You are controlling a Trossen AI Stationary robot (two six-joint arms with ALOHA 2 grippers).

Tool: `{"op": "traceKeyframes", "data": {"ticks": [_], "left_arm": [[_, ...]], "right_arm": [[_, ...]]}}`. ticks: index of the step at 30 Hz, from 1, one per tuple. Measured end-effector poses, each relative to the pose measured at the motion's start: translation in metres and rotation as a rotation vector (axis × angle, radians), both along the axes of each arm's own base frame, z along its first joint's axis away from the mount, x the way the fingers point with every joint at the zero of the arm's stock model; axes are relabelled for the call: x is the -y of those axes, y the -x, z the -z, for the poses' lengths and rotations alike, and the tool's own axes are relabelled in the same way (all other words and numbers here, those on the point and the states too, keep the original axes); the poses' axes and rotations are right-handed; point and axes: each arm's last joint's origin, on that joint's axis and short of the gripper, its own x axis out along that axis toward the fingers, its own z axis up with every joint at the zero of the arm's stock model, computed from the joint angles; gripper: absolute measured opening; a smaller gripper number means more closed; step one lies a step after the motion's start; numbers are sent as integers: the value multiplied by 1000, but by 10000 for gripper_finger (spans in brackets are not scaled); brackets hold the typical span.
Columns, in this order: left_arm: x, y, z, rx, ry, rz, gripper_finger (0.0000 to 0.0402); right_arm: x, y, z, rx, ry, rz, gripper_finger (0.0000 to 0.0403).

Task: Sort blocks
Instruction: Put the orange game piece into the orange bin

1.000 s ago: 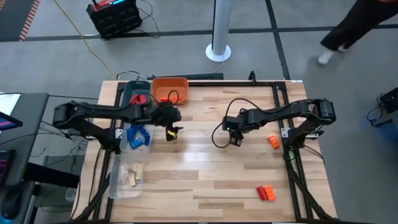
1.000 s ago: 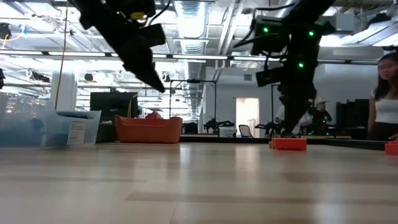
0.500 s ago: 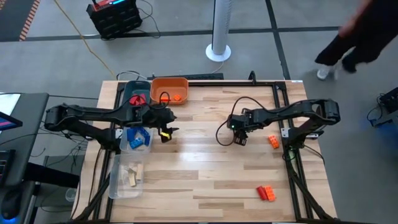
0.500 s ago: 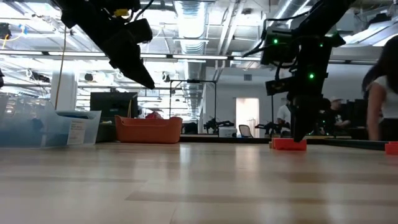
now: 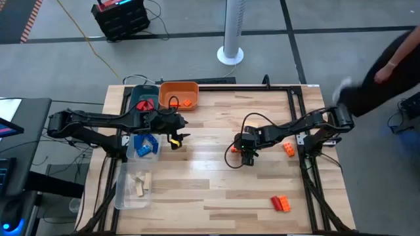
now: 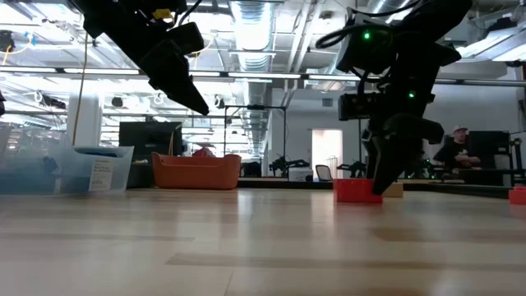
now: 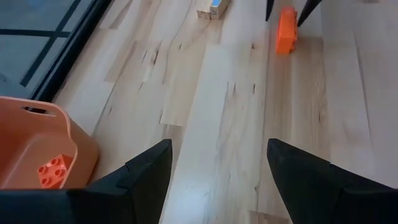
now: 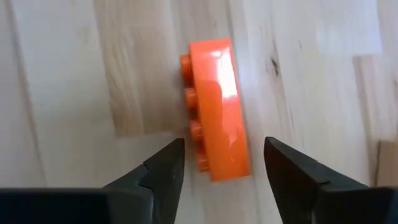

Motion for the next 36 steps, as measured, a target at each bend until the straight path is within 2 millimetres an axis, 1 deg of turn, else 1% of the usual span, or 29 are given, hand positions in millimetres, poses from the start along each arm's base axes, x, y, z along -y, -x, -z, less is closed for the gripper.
{"op": "traceKeyframes", "data": {"ticks": [6,15,19,24,29,33,36], "left_arm": [[0,0,0,-3,-2,-3,256],[0,1,2,-6,9,0,256],[1,3,10,-26,20,21,256],[2,5,24,6,-3,69,256],[6,4,33,107,-13,195,256],[7,2,30,163,-7,228,256],[8,2,28,185,19,266,256]], "right_arm": [[0,-4,-1,48,-3,21,182],[-1,-7,-3,93,-20,70,98],[-1,-10,-7,106,-25,80,76],[-1,-23,-25,163,-20,58,76],[-7,-42,-55,272,1,-14,77],[-18,-55,-74,399,20,-75,77],[-25,-63,-85,502,59,-105,77]]}}
